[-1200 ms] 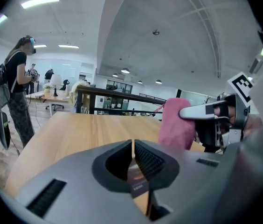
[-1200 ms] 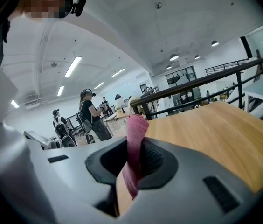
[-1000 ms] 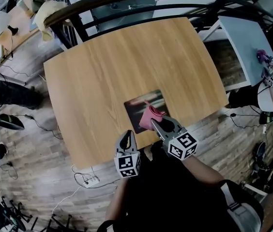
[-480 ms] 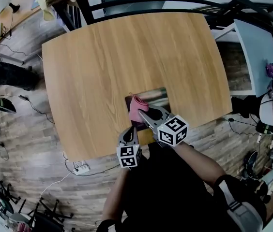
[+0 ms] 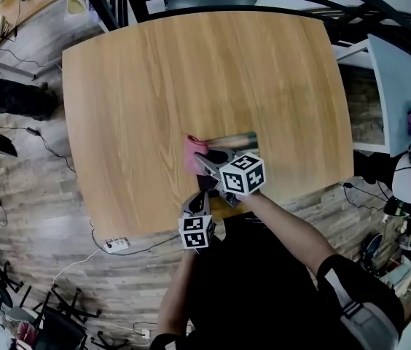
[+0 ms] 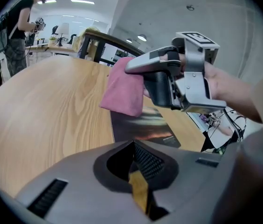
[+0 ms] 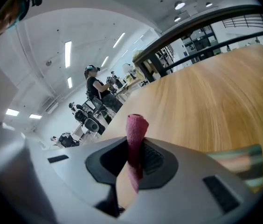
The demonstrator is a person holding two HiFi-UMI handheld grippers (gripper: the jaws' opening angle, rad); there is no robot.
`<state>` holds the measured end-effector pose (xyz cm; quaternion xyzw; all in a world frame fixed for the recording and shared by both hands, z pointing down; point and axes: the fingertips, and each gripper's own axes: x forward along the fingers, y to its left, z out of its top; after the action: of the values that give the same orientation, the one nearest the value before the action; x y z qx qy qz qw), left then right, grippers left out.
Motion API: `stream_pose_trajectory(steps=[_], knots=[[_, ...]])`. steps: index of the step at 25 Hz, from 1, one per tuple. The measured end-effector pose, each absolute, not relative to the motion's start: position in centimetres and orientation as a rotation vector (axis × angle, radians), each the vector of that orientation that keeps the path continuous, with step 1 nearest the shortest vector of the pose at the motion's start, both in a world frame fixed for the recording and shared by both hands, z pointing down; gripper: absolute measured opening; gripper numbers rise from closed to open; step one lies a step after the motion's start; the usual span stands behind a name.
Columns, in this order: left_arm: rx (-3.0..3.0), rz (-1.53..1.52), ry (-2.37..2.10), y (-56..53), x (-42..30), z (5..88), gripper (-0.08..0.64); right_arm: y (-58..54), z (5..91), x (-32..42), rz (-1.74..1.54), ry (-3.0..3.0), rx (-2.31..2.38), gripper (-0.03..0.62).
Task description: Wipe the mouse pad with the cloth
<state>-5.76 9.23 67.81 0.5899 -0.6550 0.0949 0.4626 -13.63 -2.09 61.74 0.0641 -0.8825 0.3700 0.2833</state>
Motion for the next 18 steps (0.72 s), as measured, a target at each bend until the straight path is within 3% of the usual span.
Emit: stream_pose_trajectory(steps=[18], knots=[[1.325,0.186,-1.527,10.0,-4.8,71.5,0.023,-3.0,70.8,-13.6,0.972,-2.145,0.231,0.063]])
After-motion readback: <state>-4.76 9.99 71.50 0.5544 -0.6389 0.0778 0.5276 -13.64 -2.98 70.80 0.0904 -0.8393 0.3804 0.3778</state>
